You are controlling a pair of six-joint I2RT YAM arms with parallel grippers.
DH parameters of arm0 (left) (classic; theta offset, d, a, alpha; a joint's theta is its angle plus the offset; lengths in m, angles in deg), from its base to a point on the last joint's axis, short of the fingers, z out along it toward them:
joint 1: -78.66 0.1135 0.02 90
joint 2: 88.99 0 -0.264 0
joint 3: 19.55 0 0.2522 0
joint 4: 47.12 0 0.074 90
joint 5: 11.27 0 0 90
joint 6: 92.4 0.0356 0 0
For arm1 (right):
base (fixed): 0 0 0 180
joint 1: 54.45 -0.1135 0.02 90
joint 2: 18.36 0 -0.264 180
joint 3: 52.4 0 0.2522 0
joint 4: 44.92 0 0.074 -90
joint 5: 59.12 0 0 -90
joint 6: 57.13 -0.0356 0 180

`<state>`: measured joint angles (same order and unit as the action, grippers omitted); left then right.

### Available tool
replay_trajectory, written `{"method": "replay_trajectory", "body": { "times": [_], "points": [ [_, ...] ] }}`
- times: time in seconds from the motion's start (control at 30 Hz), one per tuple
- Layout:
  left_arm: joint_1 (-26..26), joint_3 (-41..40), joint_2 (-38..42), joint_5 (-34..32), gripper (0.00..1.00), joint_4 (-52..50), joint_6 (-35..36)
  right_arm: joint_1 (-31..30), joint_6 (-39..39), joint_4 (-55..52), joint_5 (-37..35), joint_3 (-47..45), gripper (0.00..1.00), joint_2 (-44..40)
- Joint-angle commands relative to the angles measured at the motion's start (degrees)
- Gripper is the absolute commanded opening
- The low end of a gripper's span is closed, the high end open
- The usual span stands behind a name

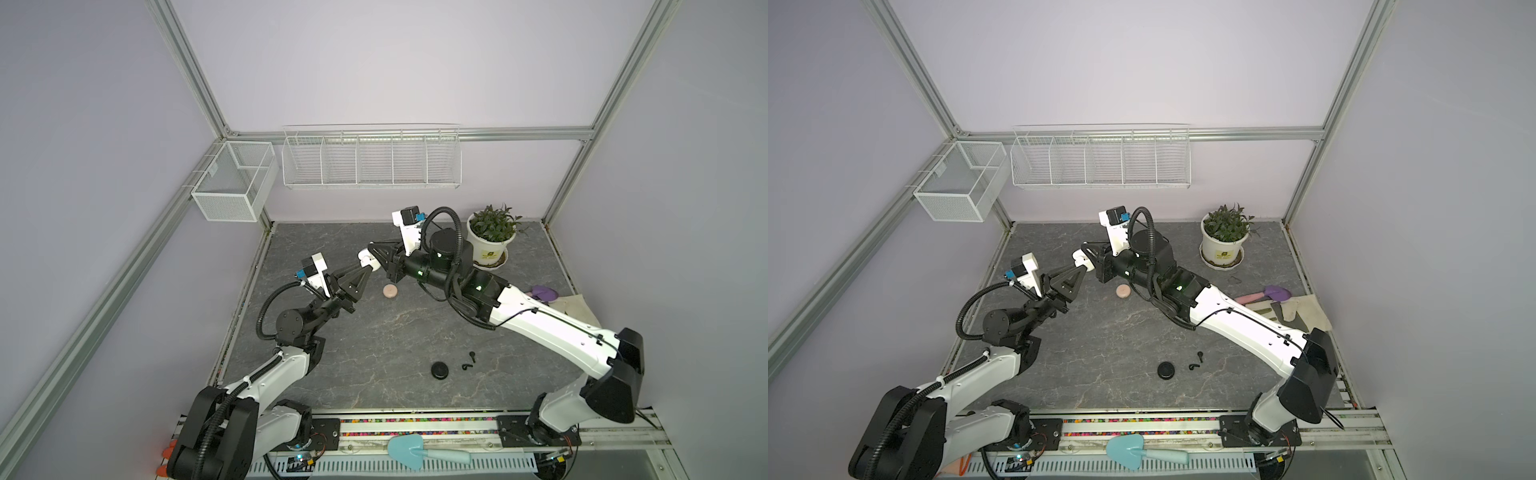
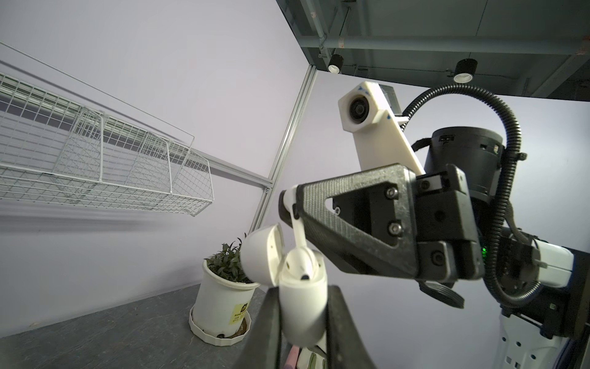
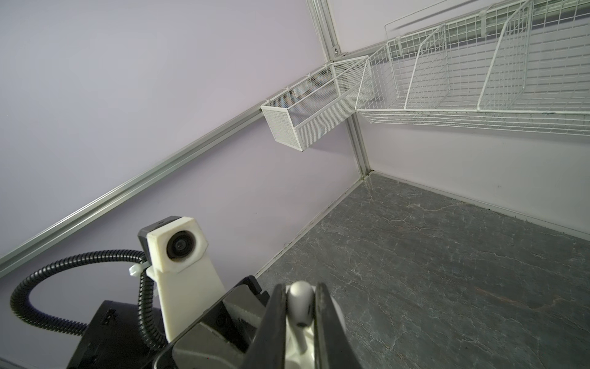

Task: Insert wireless bluetooth earbuds into charging case
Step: Insert the wireless bluetooth earbud into the charging case.

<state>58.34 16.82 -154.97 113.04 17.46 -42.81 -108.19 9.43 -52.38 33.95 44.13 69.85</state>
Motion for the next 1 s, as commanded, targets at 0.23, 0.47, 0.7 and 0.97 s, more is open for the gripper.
{"method": "replay_trajectory", "body": {
  "times": [0.23,0.47,0.7,0.97],
  "points": [
    [-0.3,-0.6,1.4,-0.8,0.0,2.7,1.4,-0.2,-1.8,1.7,0.9,-1.0,0.1,-2.0],
    [-0.3,-0.7,1.5,-1.0,0.0,2.7,1.7,-0.2,-2.1,1.9,1.3,-1.5,0.1,-2.1],
    [-0.3,-0.9,1.7,-1.1,0.0,2.6,1.7,-0.5,-2.5,2.1,1.6,-1.5,0.1,-1.7],
    [-0.3,-0.5,1.5,-0.9,0.0,2.6,1.6,-0.6,-3.1,2.2,1.2,-2.4,0.1,-1.0]
  ]
}}
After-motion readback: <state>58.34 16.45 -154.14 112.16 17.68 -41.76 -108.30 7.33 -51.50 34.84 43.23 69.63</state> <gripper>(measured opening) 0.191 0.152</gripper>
